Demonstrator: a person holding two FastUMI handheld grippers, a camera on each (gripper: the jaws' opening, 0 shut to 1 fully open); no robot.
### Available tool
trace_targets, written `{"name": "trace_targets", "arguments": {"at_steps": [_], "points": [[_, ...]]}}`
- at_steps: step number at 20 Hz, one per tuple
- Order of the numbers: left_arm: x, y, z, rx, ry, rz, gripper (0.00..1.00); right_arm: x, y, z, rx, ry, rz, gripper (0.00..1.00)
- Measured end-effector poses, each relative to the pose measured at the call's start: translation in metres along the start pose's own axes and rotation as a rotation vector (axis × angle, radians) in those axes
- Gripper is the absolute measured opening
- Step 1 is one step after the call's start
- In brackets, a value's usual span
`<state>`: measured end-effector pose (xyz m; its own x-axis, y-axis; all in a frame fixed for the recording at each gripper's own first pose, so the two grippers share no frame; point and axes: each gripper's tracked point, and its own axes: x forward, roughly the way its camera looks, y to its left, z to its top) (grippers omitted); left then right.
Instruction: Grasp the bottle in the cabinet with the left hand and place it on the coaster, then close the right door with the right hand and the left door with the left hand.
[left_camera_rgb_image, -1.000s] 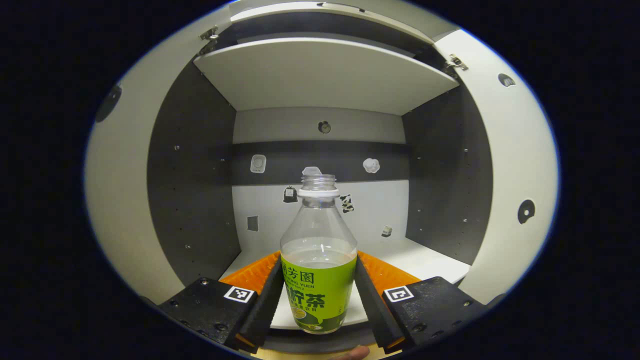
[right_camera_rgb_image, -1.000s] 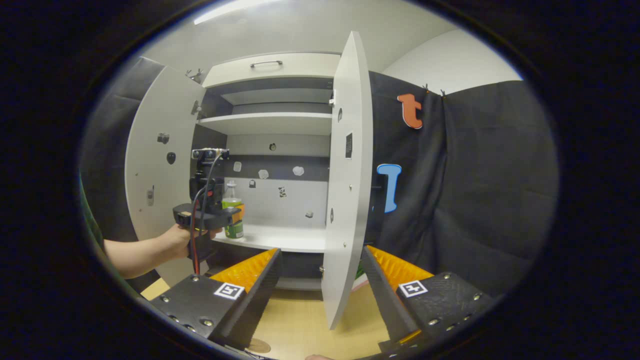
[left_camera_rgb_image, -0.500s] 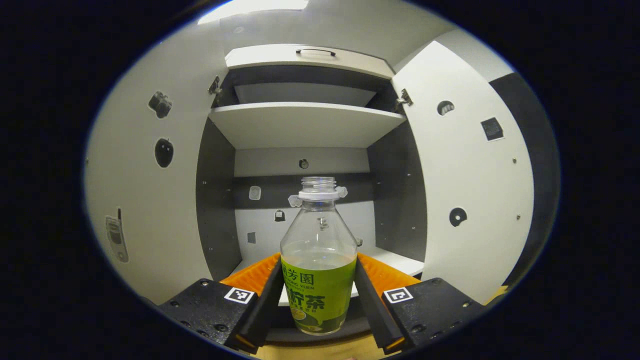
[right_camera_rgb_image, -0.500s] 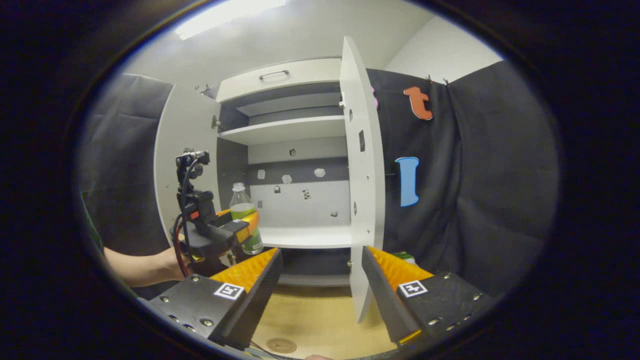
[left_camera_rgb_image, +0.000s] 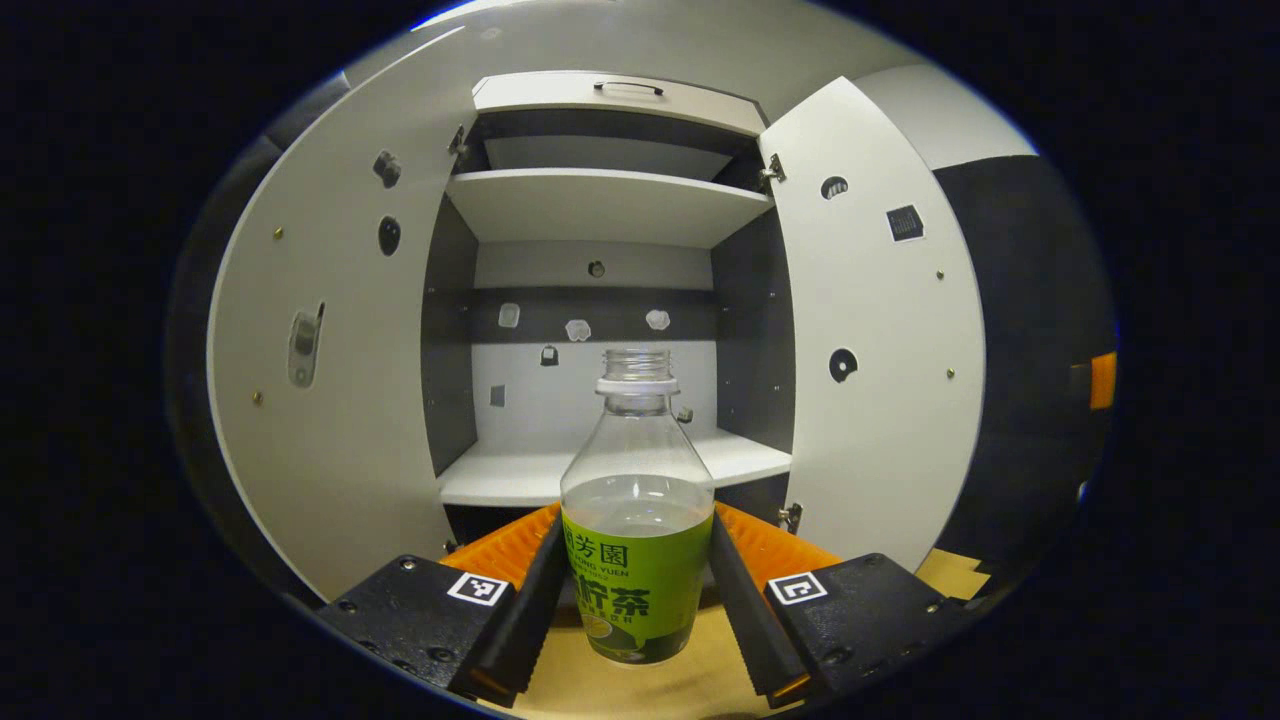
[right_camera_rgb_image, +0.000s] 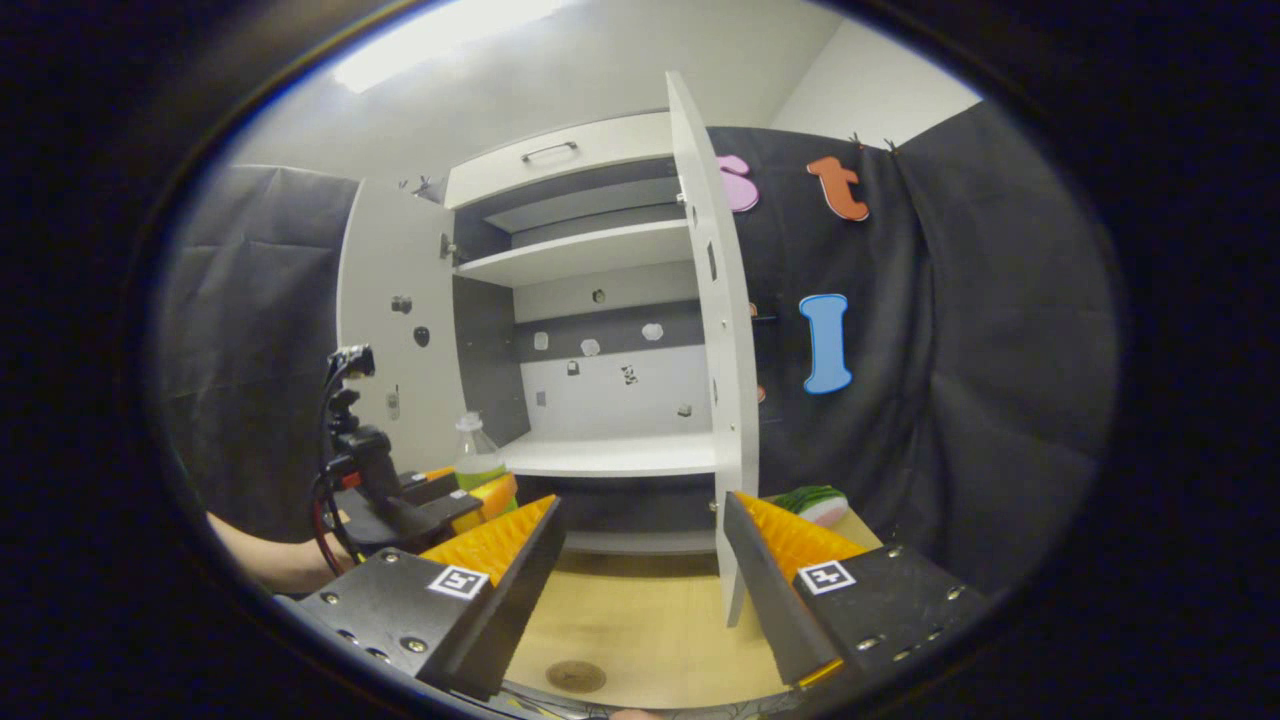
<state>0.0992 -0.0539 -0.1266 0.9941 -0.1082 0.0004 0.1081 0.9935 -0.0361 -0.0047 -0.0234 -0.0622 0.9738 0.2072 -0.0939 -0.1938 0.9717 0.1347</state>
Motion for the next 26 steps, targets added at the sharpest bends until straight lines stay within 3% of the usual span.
{"name": "trace_targets", "arguments": {"at_steps": [4,8,10,14,15,16,19,20,21,26], "points": [[-0.037,-0.012,-0.050,0.006,0.027,-0.037,0.80,-0.010,-0.016,-0.008,-0.024,0.026,-0.029,0.94],[-0.064,-0.037,-0.099,0.005,0.091,-0.116,0.80,-0.020,-0.020,-0.007,-0.007,0.035,-0.042,0.98],[-0.076,-0.047,-0.114,0.052,0.094,-0.144,0.80,-0.021,-0.025,-0.005,0.012,0.030,-0.054,0.95],[-0.096,-0.065,-0.142,0.099,0.098,-0.227,0.80,-0.020,-0.027,-0.006,0.041,0.023,-0.060,0.99],[-0.098,-0.068,-0.149,0.079,0.103,-0.248,0.80,-0.020,-0.027,-0.008,0.050,0.030,-0.059,0.95],[-0.099,-0.071,-0.159,0.049,0.115,-0.262,0.80,-0.019,-0.026,-0.008,0.062,0.035,-0.064,0.99],[-0.099,-0.078,-0.183,0.007,0.155,-0.312,0.80,-0.008,-0.021,-0.010,0.105,0.067,-0.085,0.99],[-0.097,-0.078,-0.189,0.010,0.157,-0.327,0.80,-0.002,-0.017,-0.004,0.116,0.057,-0.089,0.94],[-0.094,-0.079,-0.195,0.010,0.158,-0.342,0.80,0.003,-0.013,0.003,0.136,0.043,-0.089,0.99],[-0.090,-0.094,-0.220,-0.060,0.167,-0.419,0.81,0.023,-0.005,0.008,0.266,0.029,-0.131,0.99]]}}
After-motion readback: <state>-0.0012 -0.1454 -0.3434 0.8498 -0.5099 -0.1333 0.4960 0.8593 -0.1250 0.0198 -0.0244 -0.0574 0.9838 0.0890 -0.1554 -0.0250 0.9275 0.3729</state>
